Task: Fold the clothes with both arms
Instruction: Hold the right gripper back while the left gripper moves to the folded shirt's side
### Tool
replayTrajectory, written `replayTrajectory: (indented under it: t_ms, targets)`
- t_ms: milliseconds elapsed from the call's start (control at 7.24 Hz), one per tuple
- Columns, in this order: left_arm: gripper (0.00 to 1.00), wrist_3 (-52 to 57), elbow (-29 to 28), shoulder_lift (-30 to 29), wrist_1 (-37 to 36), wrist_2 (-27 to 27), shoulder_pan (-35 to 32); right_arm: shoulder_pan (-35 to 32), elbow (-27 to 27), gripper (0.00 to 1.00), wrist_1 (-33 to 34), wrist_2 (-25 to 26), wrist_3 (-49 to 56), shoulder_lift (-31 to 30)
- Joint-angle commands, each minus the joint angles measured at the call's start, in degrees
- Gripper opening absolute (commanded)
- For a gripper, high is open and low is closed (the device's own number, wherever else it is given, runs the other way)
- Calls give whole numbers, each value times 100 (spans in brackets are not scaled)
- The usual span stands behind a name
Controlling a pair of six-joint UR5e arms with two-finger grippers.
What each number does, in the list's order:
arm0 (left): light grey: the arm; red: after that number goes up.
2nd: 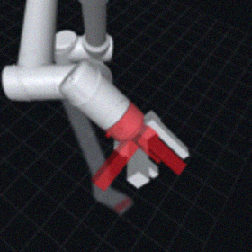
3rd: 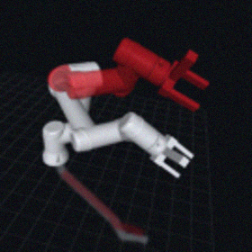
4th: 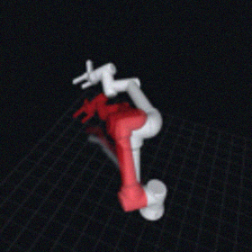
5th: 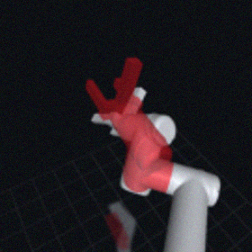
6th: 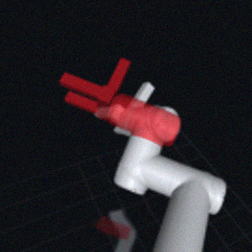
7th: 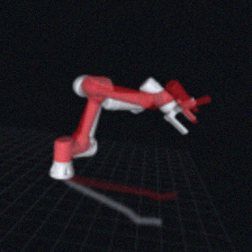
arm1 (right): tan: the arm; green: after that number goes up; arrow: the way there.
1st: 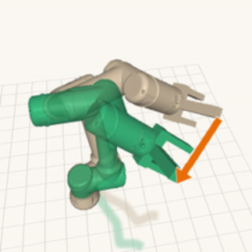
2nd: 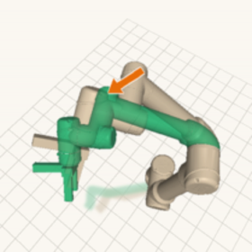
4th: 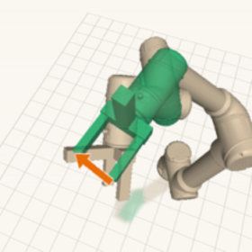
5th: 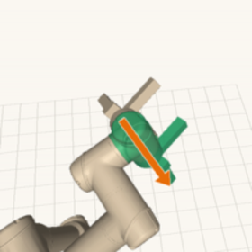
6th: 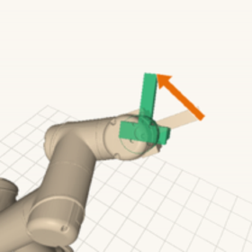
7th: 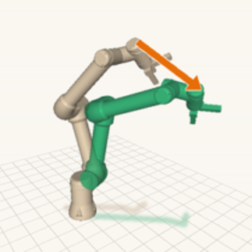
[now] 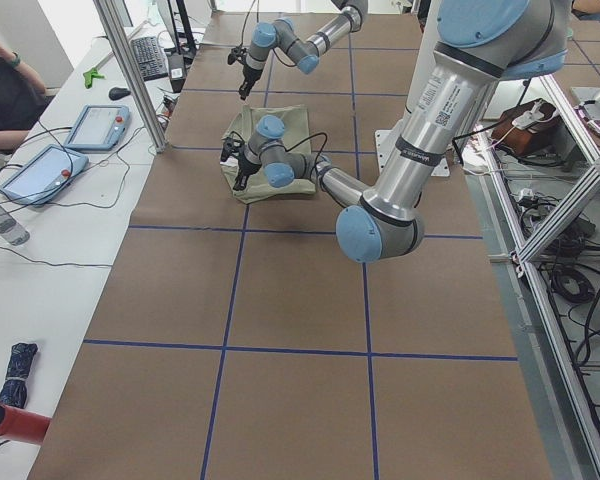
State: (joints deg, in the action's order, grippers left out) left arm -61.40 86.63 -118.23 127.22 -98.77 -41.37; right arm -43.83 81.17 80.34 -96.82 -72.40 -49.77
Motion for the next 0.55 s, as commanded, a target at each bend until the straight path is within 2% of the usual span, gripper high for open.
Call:
replayTrajectory:
  t_ms: [0, 138, 276, 415]
  targets:
    - [100, -65, 1026, 875, 66, -64, 502, -2, 144, 100, -10, -91, 156, -33]
    - [100, -239, 1406, 1194, 66, 6, 724, -2, 188, 100, -10, -91, 147, -33]
    - [100, -693, 1505, 1380, 188, 155, 1048, -2, 188, 100, -10, -91, 156, -42]
    - [99, -880, 1497, 1521, 398, 531, 1356, -2, 188, 100, -18, -91, 156, -50]
